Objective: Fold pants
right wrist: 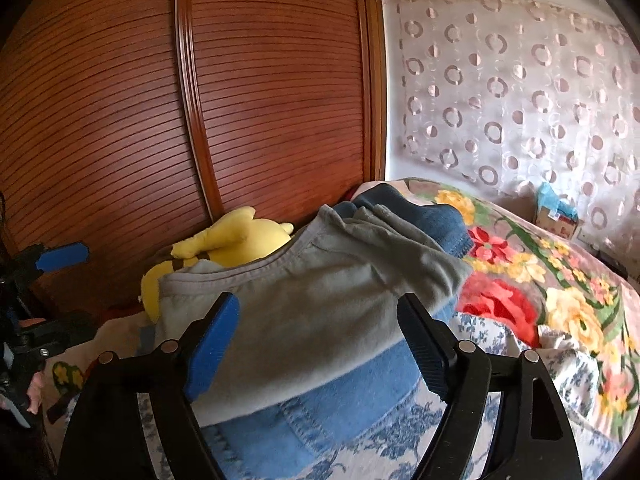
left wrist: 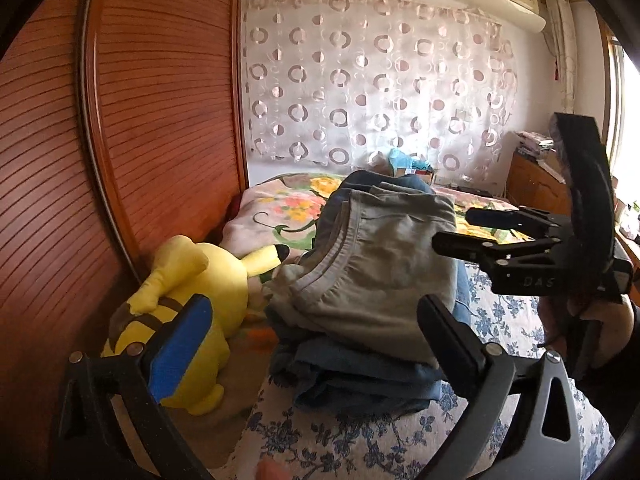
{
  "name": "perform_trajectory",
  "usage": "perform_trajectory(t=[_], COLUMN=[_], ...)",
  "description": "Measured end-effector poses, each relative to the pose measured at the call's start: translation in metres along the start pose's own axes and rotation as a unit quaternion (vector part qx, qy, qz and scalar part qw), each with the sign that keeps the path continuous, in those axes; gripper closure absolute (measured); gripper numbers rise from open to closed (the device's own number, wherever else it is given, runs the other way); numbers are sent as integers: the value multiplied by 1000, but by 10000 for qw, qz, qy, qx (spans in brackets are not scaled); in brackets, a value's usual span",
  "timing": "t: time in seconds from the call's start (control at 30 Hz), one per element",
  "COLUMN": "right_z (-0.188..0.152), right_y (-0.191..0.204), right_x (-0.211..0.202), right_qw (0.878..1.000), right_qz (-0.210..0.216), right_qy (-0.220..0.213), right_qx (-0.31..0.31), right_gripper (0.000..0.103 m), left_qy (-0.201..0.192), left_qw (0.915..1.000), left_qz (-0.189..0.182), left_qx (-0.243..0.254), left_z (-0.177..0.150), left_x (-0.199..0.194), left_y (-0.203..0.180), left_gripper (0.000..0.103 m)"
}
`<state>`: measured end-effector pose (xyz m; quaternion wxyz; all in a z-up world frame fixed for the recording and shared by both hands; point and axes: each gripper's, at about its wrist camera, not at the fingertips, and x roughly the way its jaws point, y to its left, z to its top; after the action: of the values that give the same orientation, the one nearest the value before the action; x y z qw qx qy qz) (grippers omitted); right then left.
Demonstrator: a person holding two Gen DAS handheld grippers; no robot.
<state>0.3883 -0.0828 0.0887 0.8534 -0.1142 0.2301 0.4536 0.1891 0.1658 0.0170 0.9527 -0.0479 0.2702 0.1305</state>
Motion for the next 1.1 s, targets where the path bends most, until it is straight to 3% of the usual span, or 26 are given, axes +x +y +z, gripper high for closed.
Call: perform_trajectory(t=[0.77, 1.1], right_z=[-66, -108], right_y=[61, 79], right_x=[-139, -207], right_qw=[9960, 9880], right_qz=[-719, -1215], right_qy=[-348, -445], right_qx=[410, 841], right_gripper=[19, 19], left_qy=[-102, -75], left_qw=[9984, 9936], left_qz=[-517, -969], left_qx=[187, 570], left_z=[-25, -48], left_x=[-82, -115], left_y=[-36, -82], left_gripper=[1, 1])
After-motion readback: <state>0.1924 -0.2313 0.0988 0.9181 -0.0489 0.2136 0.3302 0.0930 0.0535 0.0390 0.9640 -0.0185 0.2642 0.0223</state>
